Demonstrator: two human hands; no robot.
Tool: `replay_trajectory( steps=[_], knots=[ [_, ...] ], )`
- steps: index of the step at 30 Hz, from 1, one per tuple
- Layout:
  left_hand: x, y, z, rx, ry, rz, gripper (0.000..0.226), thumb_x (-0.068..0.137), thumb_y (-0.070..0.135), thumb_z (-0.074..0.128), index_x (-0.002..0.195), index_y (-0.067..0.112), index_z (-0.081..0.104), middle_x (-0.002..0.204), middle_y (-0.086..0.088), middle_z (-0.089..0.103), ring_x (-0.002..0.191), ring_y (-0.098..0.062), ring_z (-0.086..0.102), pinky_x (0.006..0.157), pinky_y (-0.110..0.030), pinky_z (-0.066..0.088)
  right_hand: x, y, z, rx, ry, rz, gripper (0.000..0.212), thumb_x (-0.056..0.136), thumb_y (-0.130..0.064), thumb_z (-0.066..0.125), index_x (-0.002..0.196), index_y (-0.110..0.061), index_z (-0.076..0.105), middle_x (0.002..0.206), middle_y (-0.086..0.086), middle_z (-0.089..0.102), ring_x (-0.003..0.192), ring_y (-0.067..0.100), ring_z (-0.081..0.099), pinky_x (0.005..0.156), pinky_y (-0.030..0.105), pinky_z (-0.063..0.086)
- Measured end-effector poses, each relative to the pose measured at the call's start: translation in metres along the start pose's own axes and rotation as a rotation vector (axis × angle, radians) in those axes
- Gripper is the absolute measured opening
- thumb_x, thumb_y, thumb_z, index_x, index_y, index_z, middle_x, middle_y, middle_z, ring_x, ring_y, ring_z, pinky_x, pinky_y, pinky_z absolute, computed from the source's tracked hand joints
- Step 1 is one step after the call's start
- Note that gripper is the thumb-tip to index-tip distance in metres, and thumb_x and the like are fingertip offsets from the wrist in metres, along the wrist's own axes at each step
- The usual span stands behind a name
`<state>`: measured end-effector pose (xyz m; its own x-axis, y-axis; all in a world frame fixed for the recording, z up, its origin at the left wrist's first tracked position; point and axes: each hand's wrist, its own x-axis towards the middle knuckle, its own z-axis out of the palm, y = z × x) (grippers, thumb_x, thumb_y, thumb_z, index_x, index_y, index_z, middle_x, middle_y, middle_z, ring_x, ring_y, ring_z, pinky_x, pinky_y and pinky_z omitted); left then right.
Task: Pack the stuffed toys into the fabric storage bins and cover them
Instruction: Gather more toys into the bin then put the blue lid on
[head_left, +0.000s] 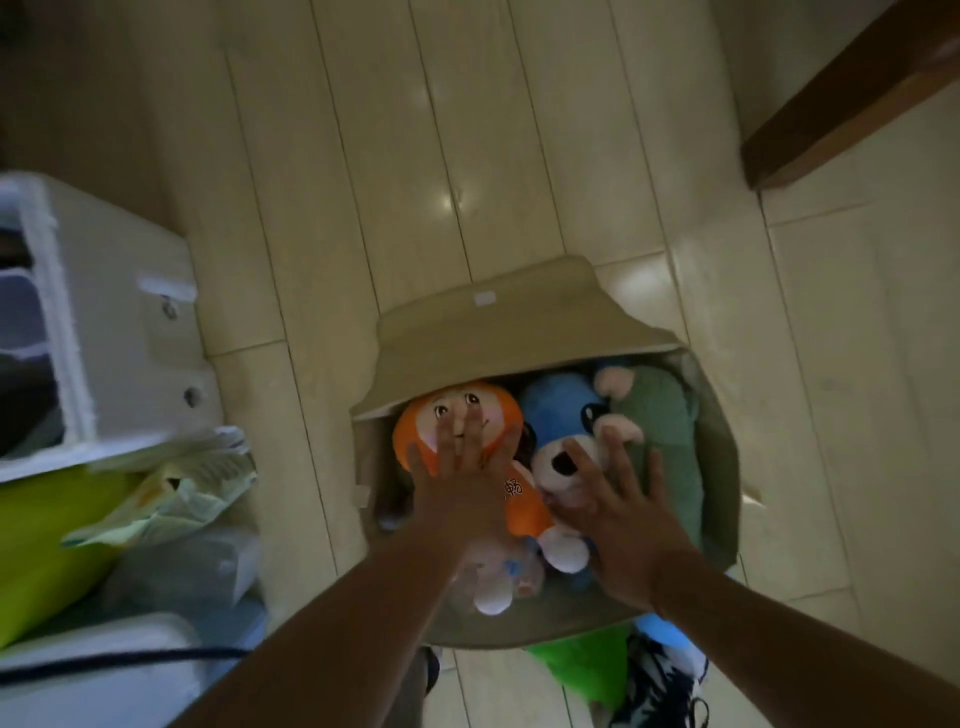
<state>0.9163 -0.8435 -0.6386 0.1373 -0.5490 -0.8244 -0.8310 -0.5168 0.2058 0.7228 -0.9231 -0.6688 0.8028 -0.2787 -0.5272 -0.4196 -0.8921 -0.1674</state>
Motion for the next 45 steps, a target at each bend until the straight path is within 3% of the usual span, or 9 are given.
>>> replay_trajectory(
  steps=[3, 7, 13, 25, 29, 34, 38, 42, 45],
  knots=[
    [-0.01, -0.022, -0.045, -0.681, 0.432, 0.04, 0.059, 0.088, 0.039, 0.063, 0.142, 0.031, 0.04, 0.143, -0.003, 0.049, 0.126, -0.014, 0.049, 0.103, -0.03, 0.04, 0.001, 0.005, -0.023, 0.118, 0.072, -0.016, 0.051, 0.07, -0.052, 0.045, 0.119, -0.048, 0.056, 0.151, 0.005, 0.031, 0.14, 0.045, 0.017, 0.098, 0.073, 0.027],
    [0.01, -0.084, -0.055, -0.751, 1.058, -0.28, 0.04, 0.089, 0.032, 0.057, 0.126, 0.016, 0.057, 0.125, -0.007, 0.06, 0.112, -0.025, 0.055, 0.097, -0.039, 0.045, 0.038, 0.046, -0.074, 0.349, 0.462, 0.136, 0.039, 0.086, -0.043, 0.042, 0.117, -0.026, 0.058, 0.142, 0.013, 0.043, 0.132, 0.041, 0.037, 0.107, 0.052, 0.03],
    [0.044, -0.125, -0.02, -1.376, 0.14, -0.736, 0.08, 0.085, 0.069, 0.043, 0.135, 0.007, 0.052, 0.134, -0.015, 0.056, 0.12, -0.038, 0.054, 0.105, -0.045, 0.043, 0.101, 0.105, -0.083, 0.643, -0.026, 0.824, 0.055, 0.097, -0.047, 0.037, 0.14, -0.013, 0.043, 0.146, 0.016, 0.04, 0.131, 0.036, 0.04, 0.106, 0.04, 0.033],
    [0.039, -0.113, -0.099, -1.807, 0.568, -0.388, 0.025, 0.076, -0.003, 0.046, 0.073, 0.02, 0.056, 0.073, 0.003, 0.063, 0.067, -0.016, 0.06, 0.06, -0.024, 0.045, 0.094, 0.103, -0.12, 1.602, 0.554, 0.912, 0.076, 0.082, 0.015, 0.048, 0.149, -0.01, 0.023, 0.123, 0.015, 0.057, 0.092, 0.018, 0.055, 0.065, 0.02, 0.048],
    [0.01, -0.111, -0.121, -1.884, 0.43, -0.269, 0.013, 0.076, 0.039, 0.052, 0.074, 0.029, 0.06, 0.094, 0.004, 0.064, 0.092, -0.018, 0.055, 0.084, -0.04, 0.033, 0.08, 0.116, -0.154, 1.786, 0.619, 0.867, 0.027, 0.073, -0.021, 0.048, 0.095, -0.025, 0.063, 0.085, -0.007, 0.062, 0.081, 0.012, 0.052, 0.085, 0.031, 0.032],
    [-0.024, -0.131, -0.115, -2.073, 0.365, -0.038, 0.049, 0.088, 0.062, 0.039, 0.107, 0.026, 0.066, 0.131, -0.001, 0.061, 0.131, -0.021, 0.046, 0.111, -0.055, 0.016, 0.015, 0.102, -0.156, 1.977, 0.603, 0.834, 0.06, 0.087, -0.064, 0.034, 0.115, -0.018, 0.06, 0.113, -0.023, 0.061, 0.118, -0.001, 0.05, 0.11, 0.054, 0.02],
    [-0.055, -0.142, -0.081, -1.503, 0.026, -0.015, 0.064, 0.073, 0.046, 0.076, 0.119, 0.005, 0.062, 0.127, -0.006, 0.062, 0.118, -0.027, 0.058, 0.1, -0.047, 0.045, -0.036, 0.092, -0.128, 2.103, 0.117, 0.787, 0.071, 0.043, -0.083, 0.067, 0.08, -0.022, 0.072, 0.077, -0.019, 0.069, 0.069, -0.002, 0.066, 0.066, 0.048, 0.056],
    [-0.07, -0.102, -0.041, -0.84, -0.083, -0.029, 0.034, 0.074, 0.044, 0.076, 0.104, 0.039, 0.063, 0.121, 0.007, 0.06, 0.122, -0.016, 0.054, 0.092, -0.018, 0.042, -0.092, 0.066, -0.086, 1.995, -0.237, 0.666, 0.057, 0.052, -0.027, 0.088, 0.101, -0.007, 0.068, 0.11, 0.017, 0.07, 0.087, 0.029, 0.071, 0.063, 0.033, 0.059],
    [-0.073, -0.079, -0.005, -0.418, 0.029, -0.031, 0.094, 0.051, 0.077, 0.059, 0.136, 0.04, 0.042, 0.14, 0.005, 0.039, 0.136, -0.018, 0.031, 0.11, -0.031, 0.032, -0.111, 0.053, -0.045, 1.639, -0.086, 0.713, 0.029, 0.076, 0.016, 0.063, 0.091, -0.009, 0.061, 0.121, 0.021, 0.06, 0.088, 0.022, 0.065, 0.066, 0.02, 0.055]
  ],
)
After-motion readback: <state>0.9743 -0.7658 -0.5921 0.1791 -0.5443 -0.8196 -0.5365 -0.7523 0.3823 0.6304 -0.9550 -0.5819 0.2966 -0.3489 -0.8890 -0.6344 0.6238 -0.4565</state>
